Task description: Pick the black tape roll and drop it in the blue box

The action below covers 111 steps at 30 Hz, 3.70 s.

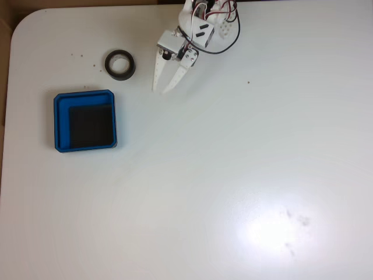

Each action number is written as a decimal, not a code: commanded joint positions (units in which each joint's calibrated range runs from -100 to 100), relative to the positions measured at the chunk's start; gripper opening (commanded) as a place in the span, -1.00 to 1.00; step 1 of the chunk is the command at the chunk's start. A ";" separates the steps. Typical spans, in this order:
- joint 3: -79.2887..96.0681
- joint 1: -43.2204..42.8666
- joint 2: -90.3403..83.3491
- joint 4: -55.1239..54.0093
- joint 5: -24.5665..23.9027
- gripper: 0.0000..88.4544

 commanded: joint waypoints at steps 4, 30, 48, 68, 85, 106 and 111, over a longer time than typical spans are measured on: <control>0.54 5.48 -0.44 -0.63 0.27 -0.98; 0.54 20.43 -0.44 -0.63 0.27 -0.98; 0.36 33.23 -0.27 -0.38 0.36 -0.98; -17.25 32.64 13.94 25.53 0.36 -0.98; -38.91 31.96 41.03 24.70 -0.25 -0.98; -47.35 32.55 58.59 24.62 -0.34 -0.61; -52.47 32.55 63.78 24.62 -0.34 -0.61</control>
